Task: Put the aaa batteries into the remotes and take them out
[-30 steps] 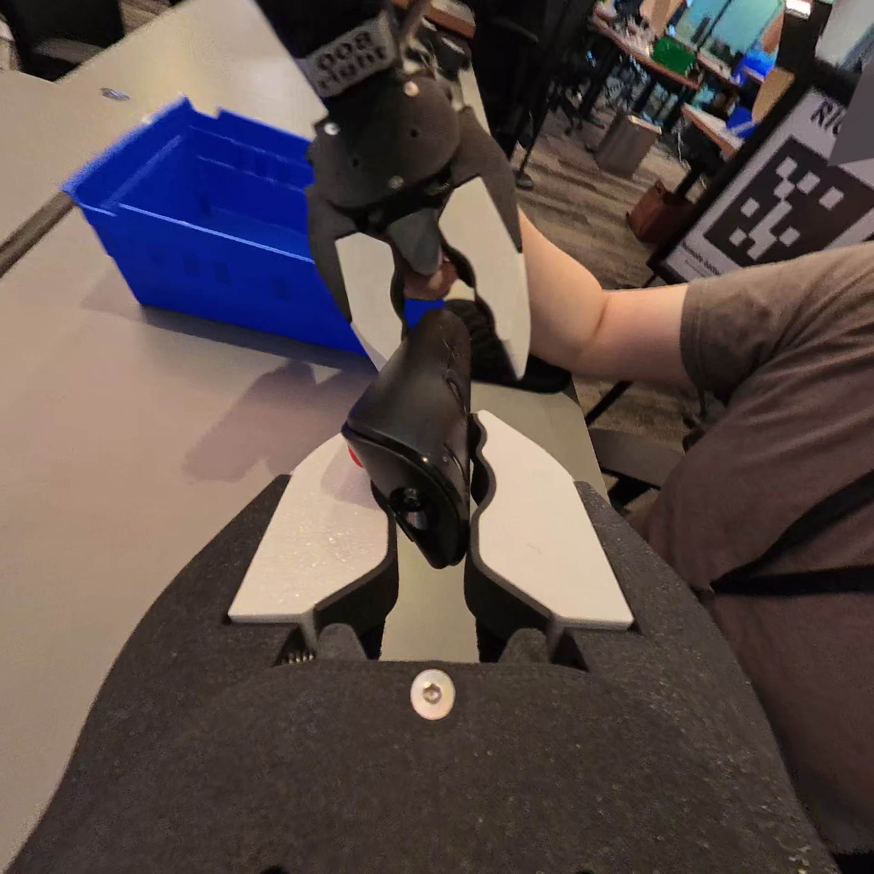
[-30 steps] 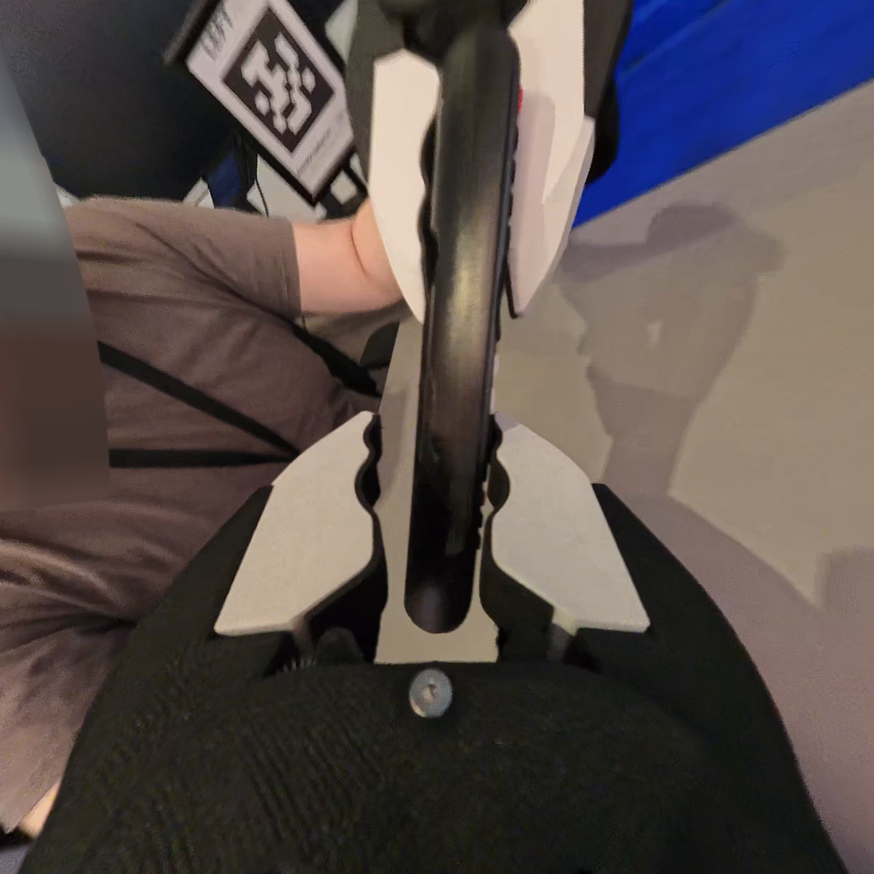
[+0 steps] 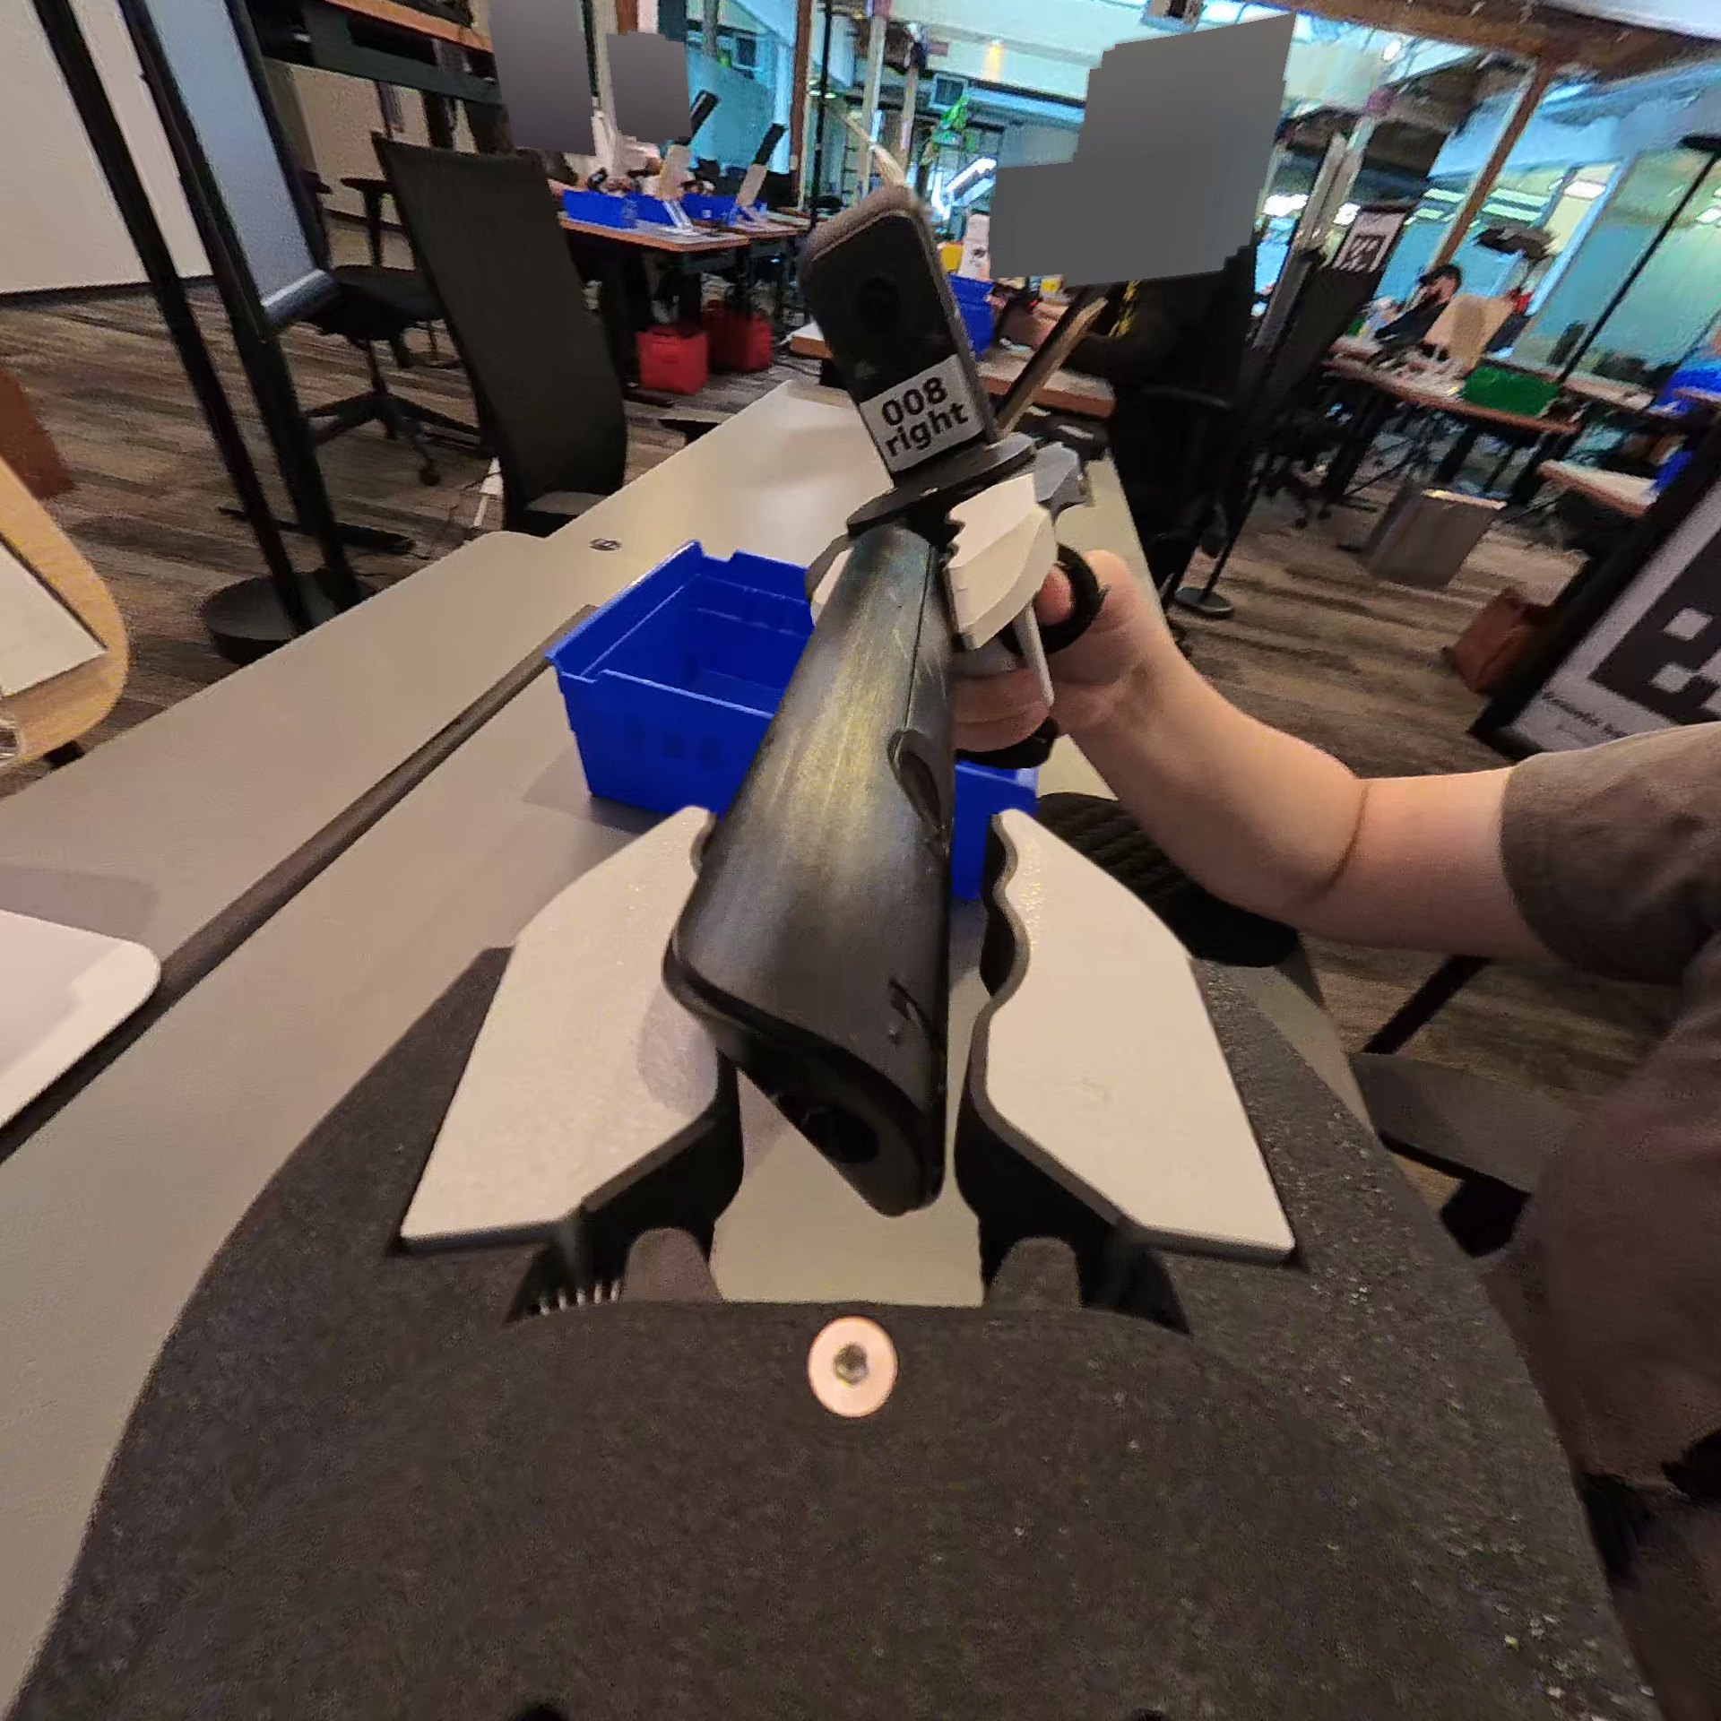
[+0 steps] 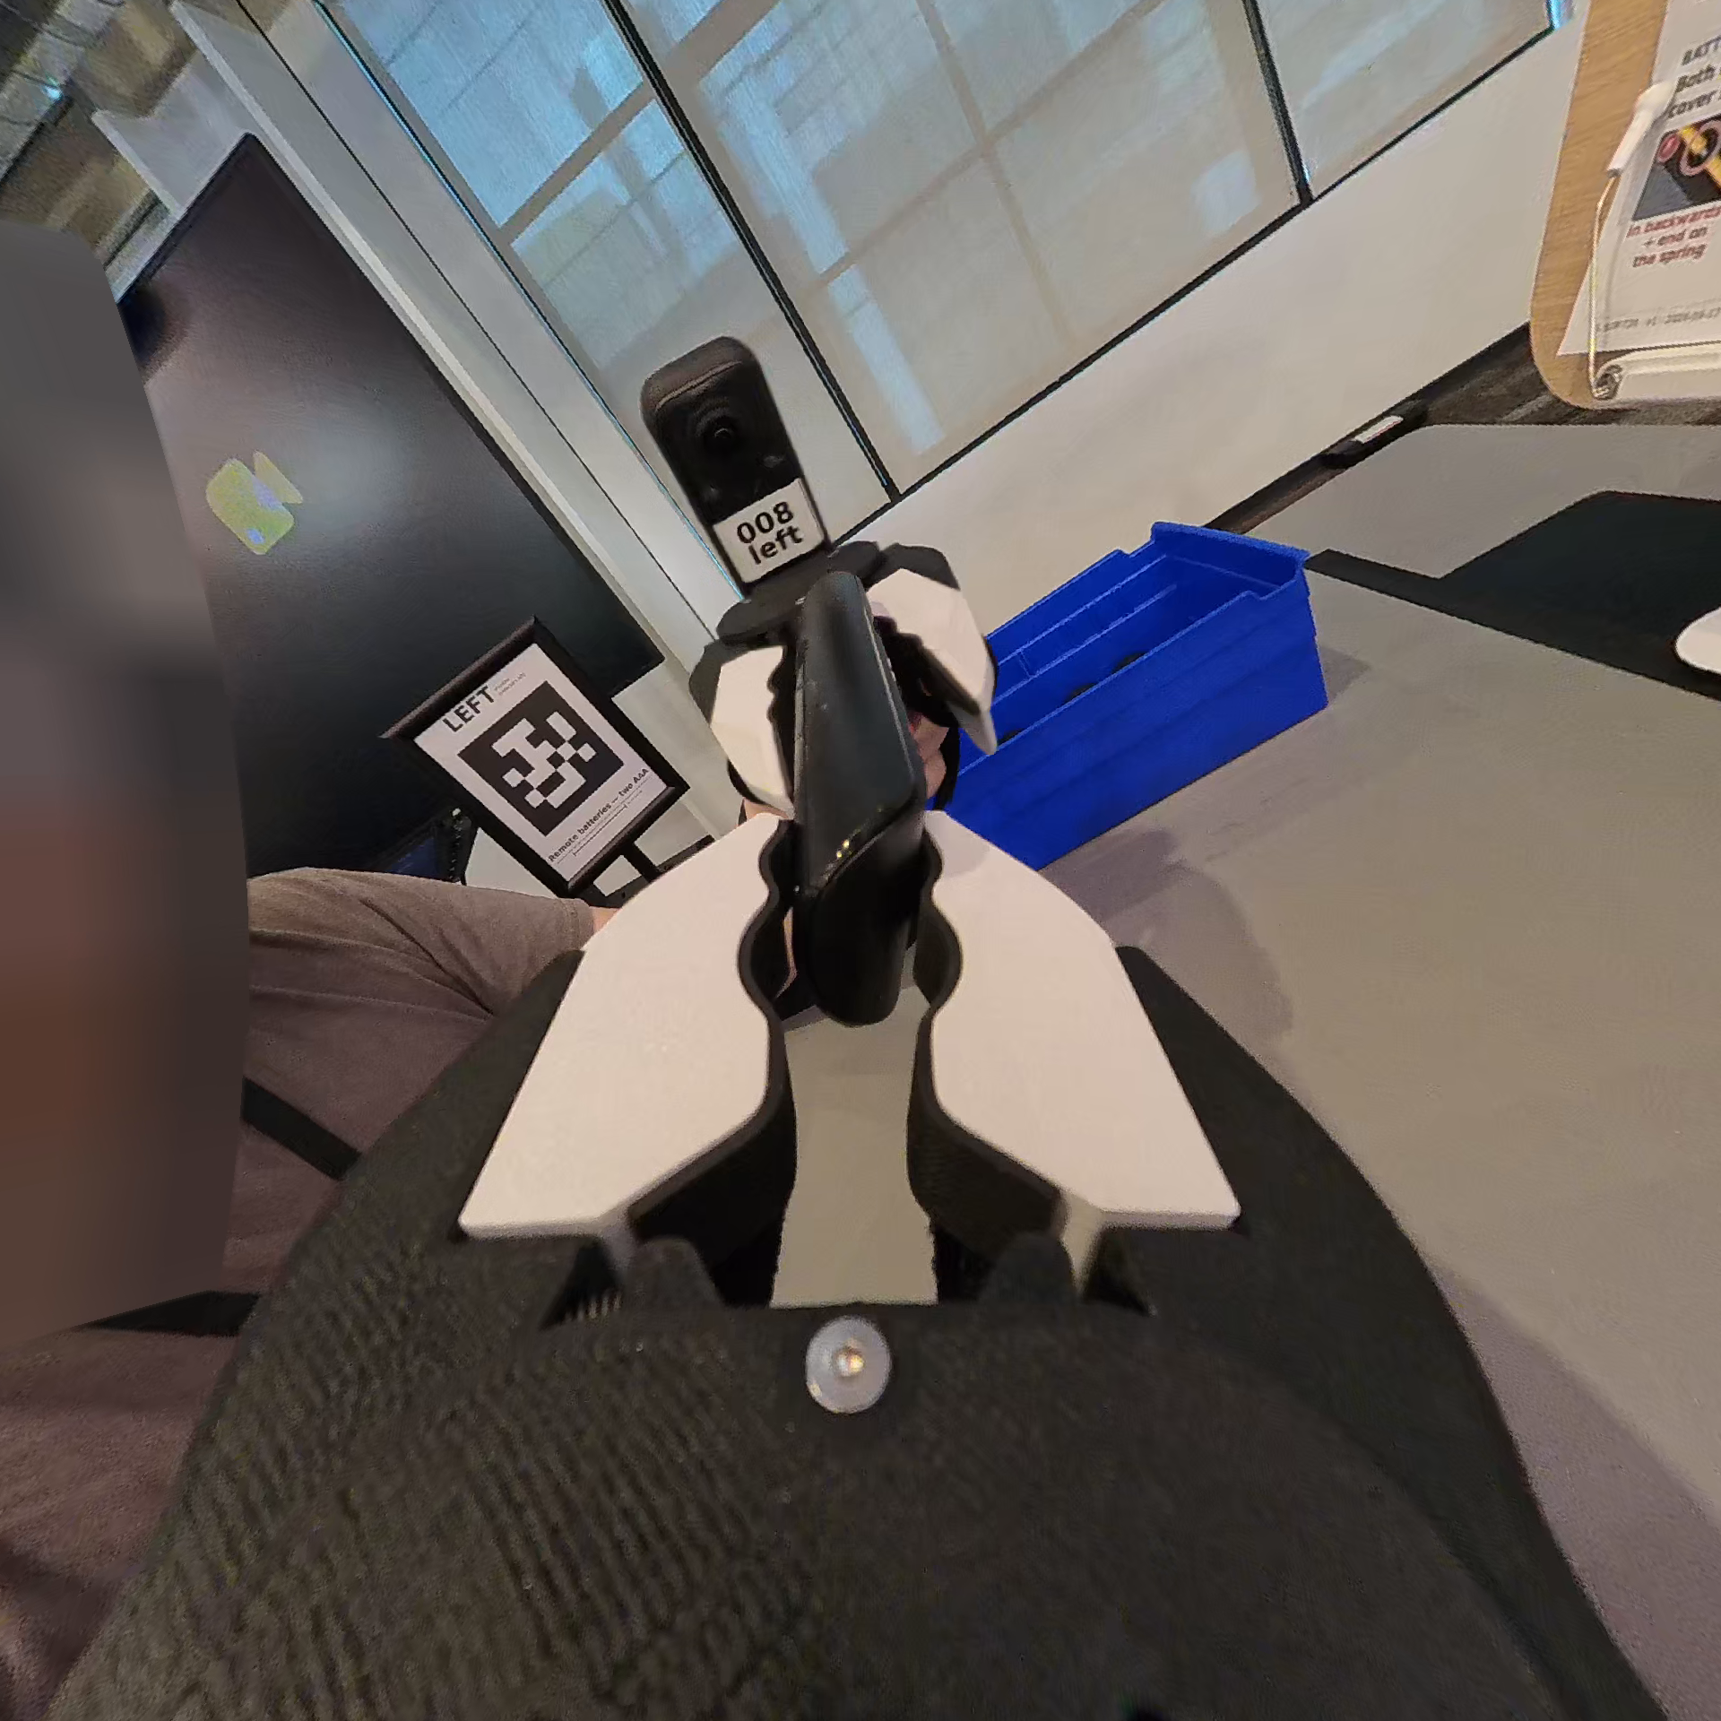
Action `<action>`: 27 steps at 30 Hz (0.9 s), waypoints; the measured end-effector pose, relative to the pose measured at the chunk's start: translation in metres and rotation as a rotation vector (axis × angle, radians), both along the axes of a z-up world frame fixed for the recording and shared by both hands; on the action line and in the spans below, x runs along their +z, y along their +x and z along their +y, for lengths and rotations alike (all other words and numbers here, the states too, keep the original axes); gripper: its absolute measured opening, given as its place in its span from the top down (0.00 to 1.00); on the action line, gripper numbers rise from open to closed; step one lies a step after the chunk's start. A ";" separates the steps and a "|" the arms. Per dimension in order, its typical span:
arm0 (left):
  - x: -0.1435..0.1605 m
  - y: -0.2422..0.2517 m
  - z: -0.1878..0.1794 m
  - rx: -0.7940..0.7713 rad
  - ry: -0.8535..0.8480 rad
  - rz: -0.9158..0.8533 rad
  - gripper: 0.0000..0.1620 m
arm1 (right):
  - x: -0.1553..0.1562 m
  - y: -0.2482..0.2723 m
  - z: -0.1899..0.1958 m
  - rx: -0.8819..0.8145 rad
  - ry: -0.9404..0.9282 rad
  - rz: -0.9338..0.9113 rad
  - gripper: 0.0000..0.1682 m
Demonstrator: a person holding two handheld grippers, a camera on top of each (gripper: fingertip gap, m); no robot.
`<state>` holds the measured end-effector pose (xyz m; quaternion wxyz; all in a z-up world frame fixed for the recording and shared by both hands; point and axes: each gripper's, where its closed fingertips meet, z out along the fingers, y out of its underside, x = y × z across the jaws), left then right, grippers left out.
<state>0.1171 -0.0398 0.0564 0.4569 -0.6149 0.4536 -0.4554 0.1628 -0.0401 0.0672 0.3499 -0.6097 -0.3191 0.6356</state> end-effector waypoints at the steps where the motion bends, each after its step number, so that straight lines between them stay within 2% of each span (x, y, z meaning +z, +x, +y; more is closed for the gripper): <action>1: -0.002 0.000 0.001 0.009 0.013 0.009 0.67 | -0.001 -0.001 0.000 0.001 -0.003 -0.001 0.86; 10: -0.003 -0.001 0.005 0.015 0.028 -0.021 0.68 | -0.002 -0.005 0.002 -0.005 -0.026 0.024 0.86; 13: -0.005 0.001 -0.001 -0.017 0.031 -0.031 0.64 | -0.002 -0.006 0.000 0.006 -0.016 0.026 0.86; 15: -0.008 0.002 -0.003 -0.032 0.043 -0.020 0.67 | -0.002 -0.007 0.000 0.004 -0.015 0.024 0.86; 20: -0.005 0.002 -0.003 -0.032 0.053 -0.045 0.67 | -0.003 -0.007 0.002 0.004 -0.026 0.040 0.86; 22: -0.001 0.001 -0.004 -0.034 0.067 -0.064 0.66 | -0.002 -0.009 0.002 0.005 -0.037 0.059 0.86; 25: -0.004 -0.001 0.003 0.021 0.065 -0.043 0.54 | -0.003 -0.011 0.003 0.004 -0.072 0.085 0.86; 27: -0.004 -0.001 0.001 0.005 0.076 -0.039 0.60 | -0.004 -0.011 0.005 0.002 -0.093 0.095 0.86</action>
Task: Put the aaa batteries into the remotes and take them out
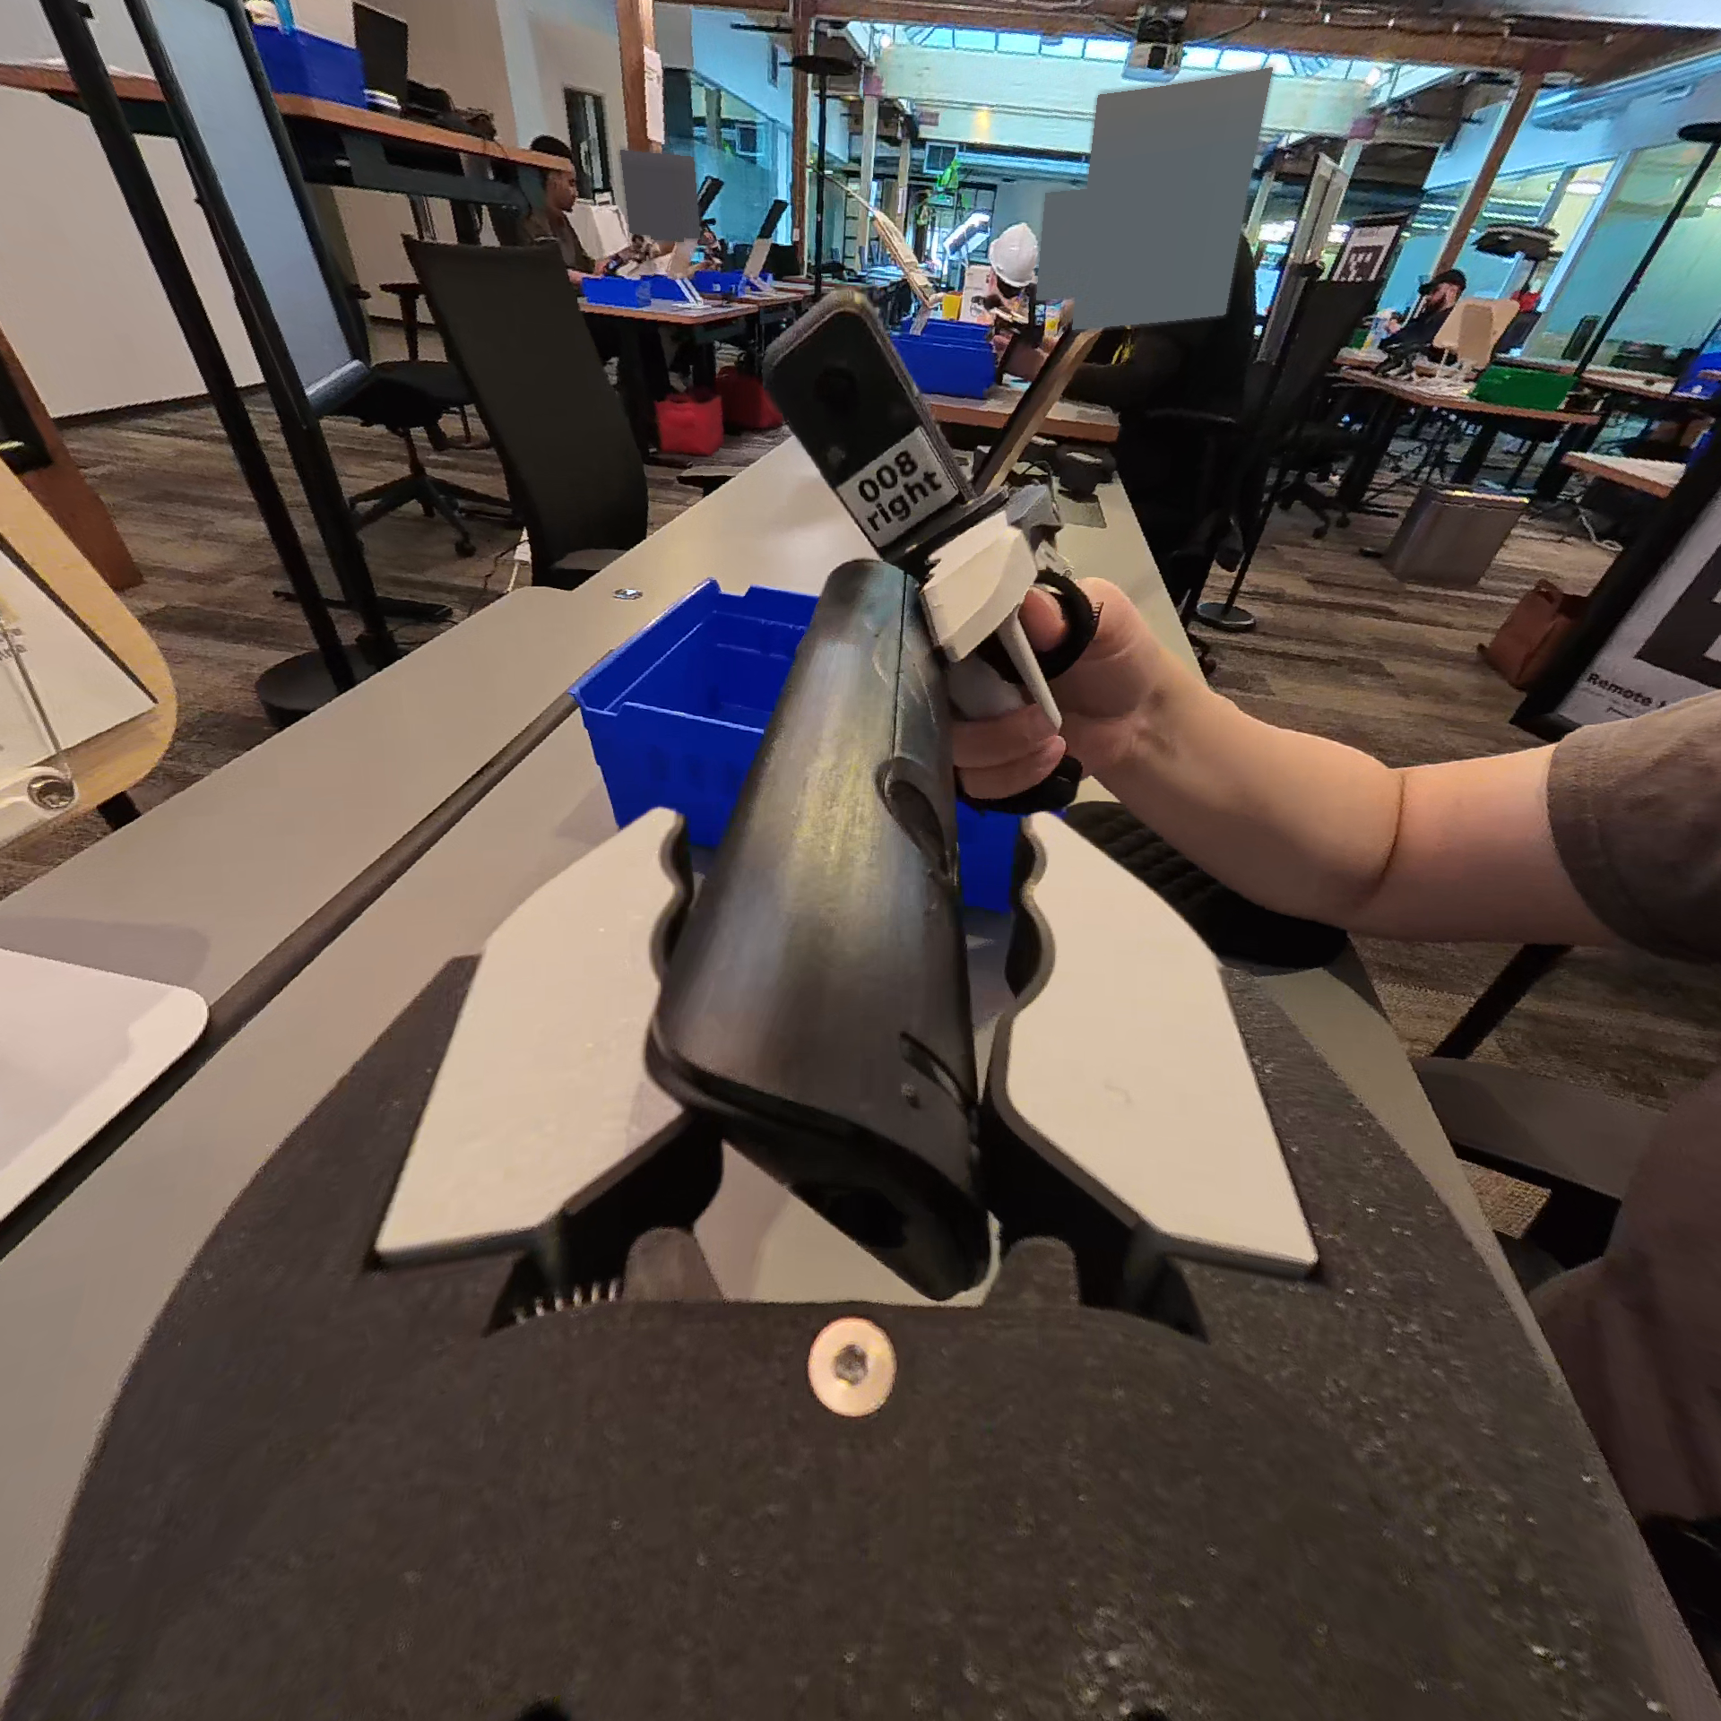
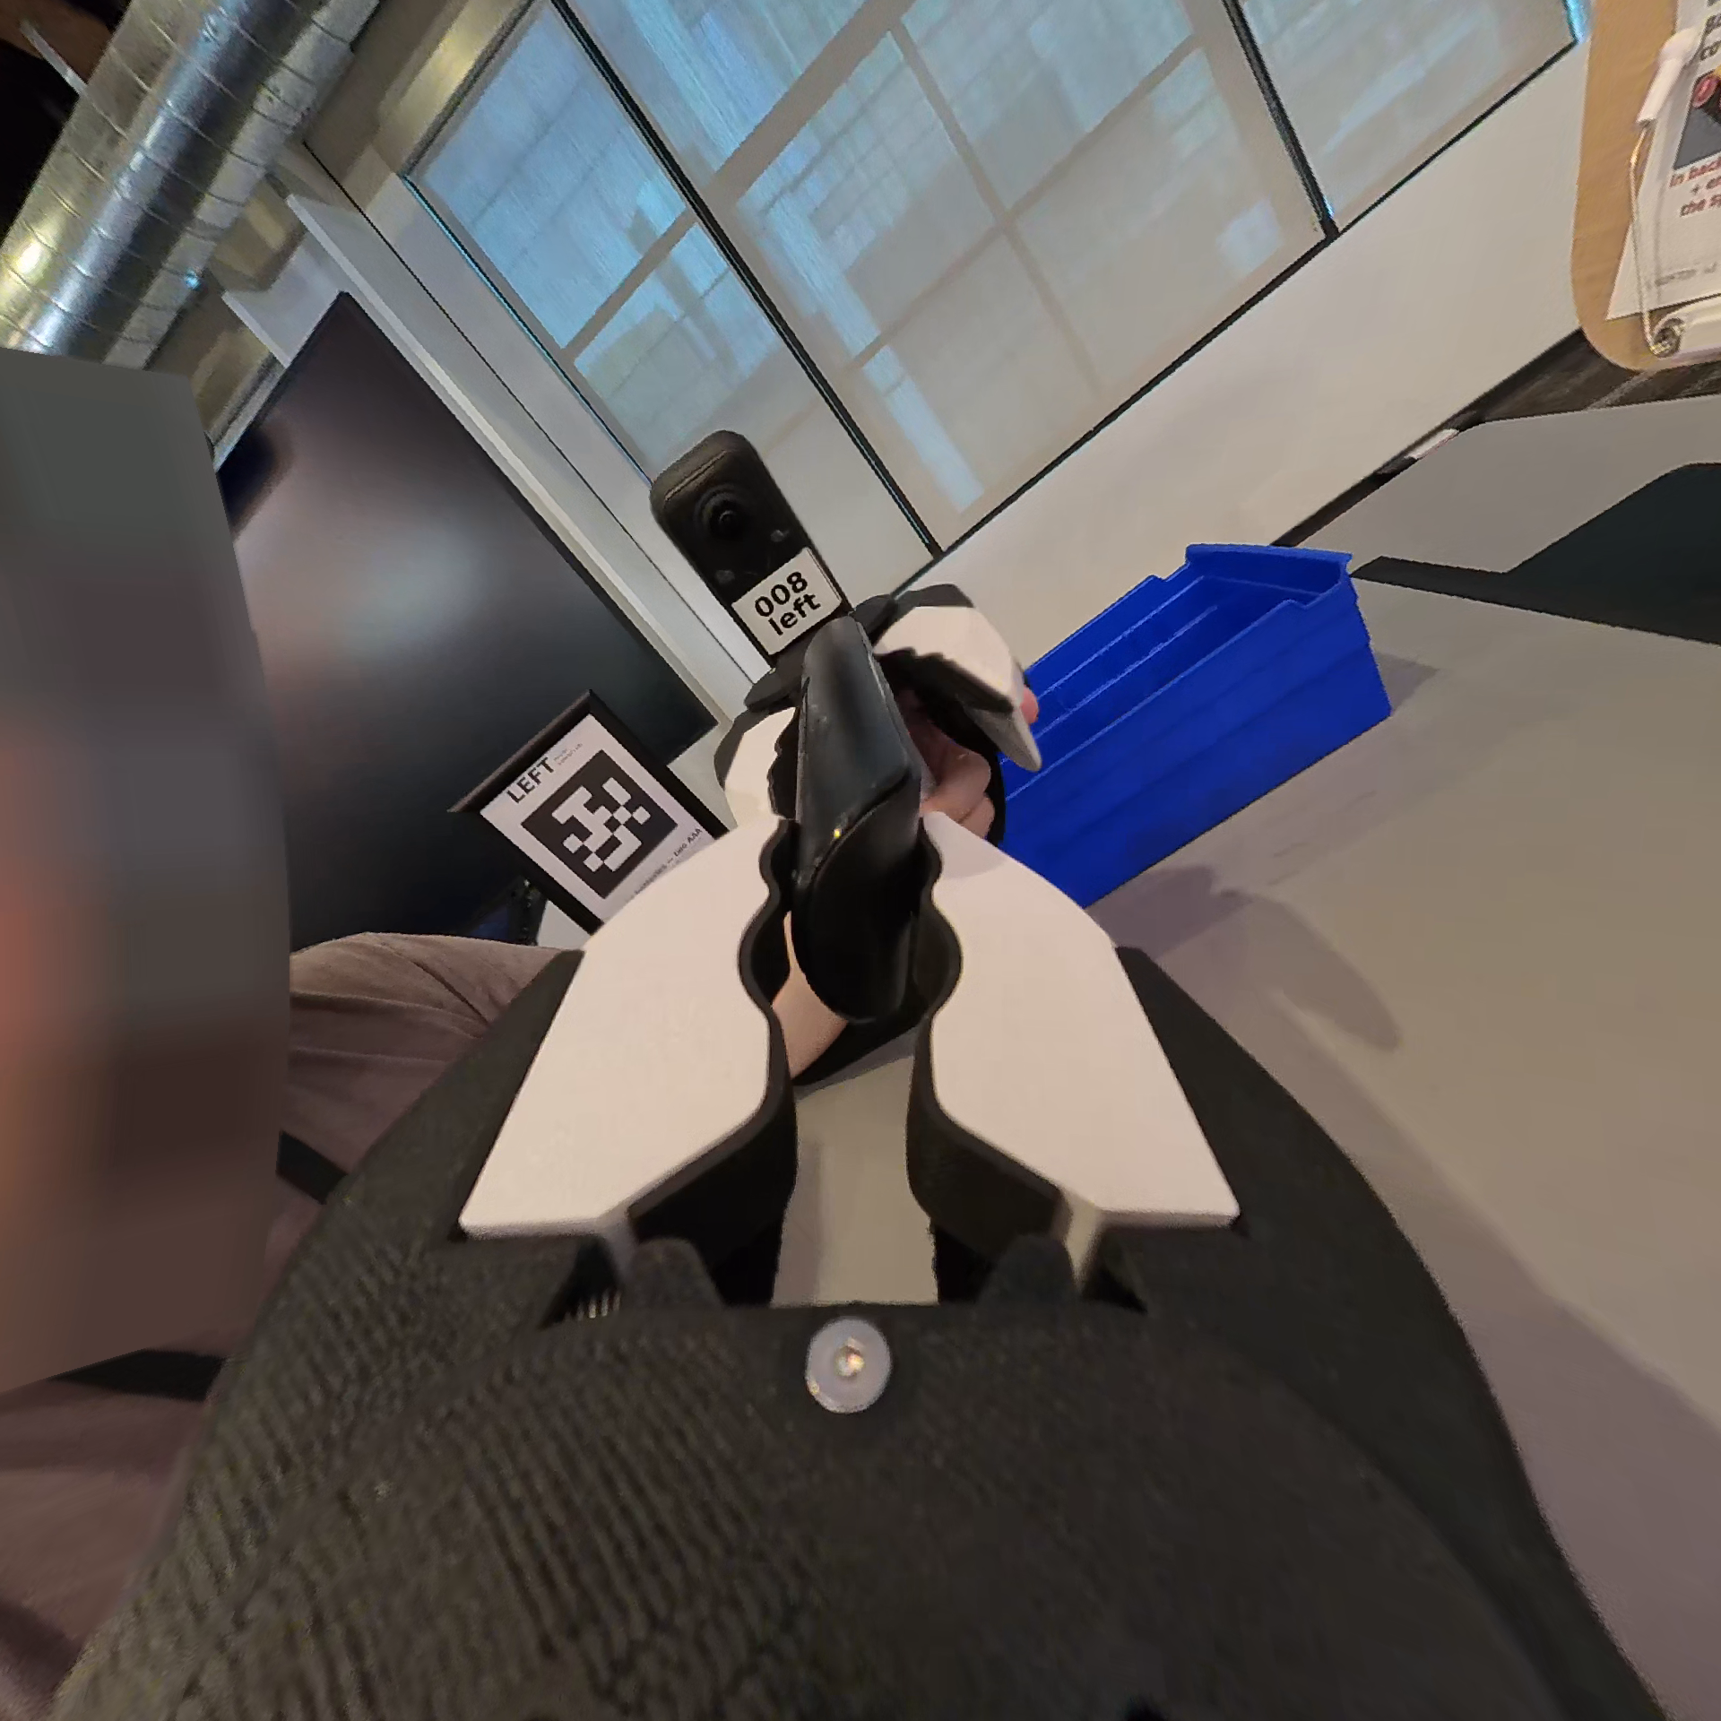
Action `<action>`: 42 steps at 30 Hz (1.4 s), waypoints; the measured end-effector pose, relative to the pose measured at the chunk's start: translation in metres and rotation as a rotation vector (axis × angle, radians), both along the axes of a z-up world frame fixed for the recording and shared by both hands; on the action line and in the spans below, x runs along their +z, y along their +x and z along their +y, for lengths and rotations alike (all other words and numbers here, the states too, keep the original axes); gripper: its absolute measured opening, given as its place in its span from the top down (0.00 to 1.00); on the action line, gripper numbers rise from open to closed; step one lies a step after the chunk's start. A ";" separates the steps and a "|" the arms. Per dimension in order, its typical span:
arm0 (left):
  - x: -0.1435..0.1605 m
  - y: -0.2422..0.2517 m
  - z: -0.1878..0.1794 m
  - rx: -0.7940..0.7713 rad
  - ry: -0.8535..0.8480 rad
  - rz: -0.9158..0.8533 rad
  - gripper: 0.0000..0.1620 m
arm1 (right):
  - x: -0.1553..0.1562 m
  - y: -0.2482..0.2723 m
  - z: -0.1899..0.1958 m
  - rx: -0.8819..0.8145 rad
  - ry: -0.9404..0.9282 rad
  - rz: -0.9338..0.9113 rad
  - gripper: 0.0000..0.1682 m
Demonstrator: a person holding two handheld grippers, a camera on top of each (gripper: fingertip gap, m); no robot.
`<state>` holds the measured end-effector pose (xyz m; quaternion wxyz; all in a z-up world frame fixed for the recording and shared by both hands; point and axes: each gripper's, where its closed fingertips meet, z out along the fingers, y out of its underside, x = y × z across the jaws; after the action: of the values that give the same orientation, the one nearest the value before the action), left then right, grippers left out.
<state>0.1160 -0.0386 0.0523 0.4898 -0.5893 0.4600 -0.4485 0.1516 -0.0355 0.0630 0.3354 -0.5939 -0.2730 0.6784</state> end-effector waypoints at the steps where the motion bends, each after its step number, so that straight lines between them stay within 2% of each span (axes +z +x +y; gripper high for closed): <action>1: 0.001 0.000 0.001 0.007 0.006 -0.001 0.60 | 0.000 0.000 0.000 -0.001 -0.011 0.006 0.86; 4: 0.002 -0.002 0.002 0.020 0.018 -0.001 0.59 | 0.001 -0.002 0.001 -0.015 -0.037 0.029 0.86; 7: 0.001 -0.004 0.003 0.022 0.018 0.008 0.66 | 0.001 -0.004 0.001 -0.025 -0.018 0.028 0.86; 11: -0.003 -0.003 0.002 0.017 -0.013 0.031 0.71 | 0.002 -0.003 0.002 -0.042 0.030 0.017 0.86; 14: 0.000 -0.002 -0.001 -0.015 -0.050 -0.017 0.74 | 0.004 -0.004 0.003 -0.066 0.065 0.000 0.85; 17: 0.002 0.001 -0.002 -0.031 -0.095 -0.055 0.76 | 0.006 -0.004 0.009 -0.134 0.084 -0.009 0.69; 20: -0.008 0.004 0.001 -0.005 -0.087 -0.013 0.76 | 0.002 -0.003 0.015 -0.197 0.096 -0.042 0.66; 24: -0.011 0.006 0.000 -0.007 -0.103 -0.003 0.77 | -0.013 -0.013 0.009 -0.125 0.095 -0.109 0.66; 27: 0.009 -0.006 0.004 0.007 -0.139 -0.115 0.77 | -0.030 -0.020 0.013 -0.144 0.151 -0.191 0.60; 29: 0.028 -0.017 0.000 -0.039 -0.180 -0.229 0.77 | -0.031 -0.027 0.008 -0.126 0.171 -0.180 0.57; 32: 0.044 -0.025 -0.002 -0.060 -0.185 -0.320 0.77 | -0.017 -0.037 -0.013 0.001 0.148 -0.049 0.58; 33: 0.045 -0.025 -0.002 -0.051 -0.166 -0.323 0.76 | -0.014 -0.037 -0.019 0.037 0.153 -0.016 0.67; 34: 0.046 -0.024 -0.005 -0.065 -0.151 -0.329 0.76 | -0.015 -0.037 -0.021 0.045 0.158 -0.027 0.85; 37: 0.040 -0.021 -0.007 -0.065 -0.087 -0.273 0.74 | -0.020 -0.034 -0.021 0.056 0.133 -0.089 0.86; 40: 0.019 -0.015 -0.021 -0.168 -0.103 -0.099 0.69 | -0.013 -0.022 -0.021 0.112 0.019 -0.055 0.86; 42: 0.006 -0.011 -0.023 -0.159 -0.074 -0.005 0.68 | -0.016 -0.017 -0.021 0.134 0.002 -0.096 0.86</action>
<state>0.1052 -0.0612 0.0585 0.4318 -0.5675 0.4871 -0.5041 0.1347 -0.0566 0.0467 0.2763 -0.6057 -0.3286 0.6700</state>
